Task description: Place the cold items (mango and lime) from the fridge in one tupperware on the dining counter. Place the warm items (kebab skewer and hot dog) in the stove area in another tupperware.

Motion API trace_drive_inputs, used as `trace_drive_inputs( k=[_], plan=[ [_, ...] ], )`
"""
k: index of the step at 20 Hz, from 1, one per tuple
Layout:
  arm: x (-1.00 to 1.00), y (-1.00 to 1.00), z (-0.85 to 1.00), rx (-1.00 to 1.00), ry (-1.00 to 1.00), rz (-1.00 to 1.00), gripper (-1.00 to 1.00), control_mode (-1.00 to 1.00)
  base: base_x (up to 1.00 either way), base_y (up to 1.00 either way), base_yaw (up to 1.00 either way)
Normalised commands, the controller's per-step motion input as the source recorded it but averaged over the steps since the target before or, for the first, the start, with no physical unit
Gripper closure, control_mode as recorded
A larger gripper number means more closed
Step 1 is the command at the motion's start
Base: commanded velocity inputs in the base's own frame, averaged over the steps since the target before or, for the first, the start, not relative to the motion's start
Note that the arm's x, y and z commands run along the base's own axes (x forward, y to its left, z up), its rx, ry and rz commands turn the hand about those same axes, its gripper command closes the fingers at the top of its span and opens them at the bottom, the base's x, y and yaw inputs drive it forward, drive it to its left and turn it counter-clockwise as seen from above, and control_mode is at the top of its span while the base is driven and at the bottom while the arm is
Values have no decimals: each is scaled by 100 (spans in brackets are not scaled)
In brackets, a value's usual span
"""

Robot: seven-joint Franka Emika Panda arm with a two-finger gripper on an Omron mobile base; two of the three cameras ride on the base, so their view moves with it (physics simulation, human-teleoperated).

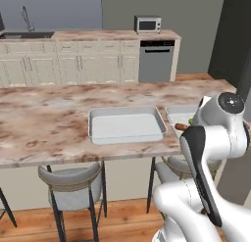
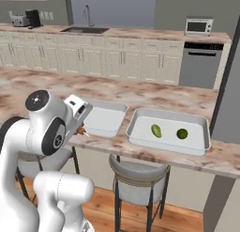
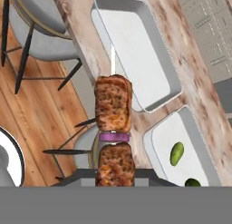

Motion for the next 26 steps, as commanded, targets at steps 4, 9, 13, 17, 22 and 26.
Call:
trace_drive_inputs(
  k=[4, 9, 13, 17, 22, 26],
  plan=[
    [0, 0, 0, 0, 0, 0, 100, 100, 26, 49, -24],
    [33, 30, 0, -2, 0, -11, 100, -100, 13, 22, -9],
    [64, 23, 0, 0, 0, -8, 100, -100, 0, 0, 0],
    [89, 14, 0, -2, 4, 0, 100, -100, 0, 0, 0],
    [91, -5, 0, 4, 26, 6, 100, -100, 0, 0, 0],
    [91, -1, -7, 4, 35, 8, 100, -100, 0, 0, 0]
  ],
)
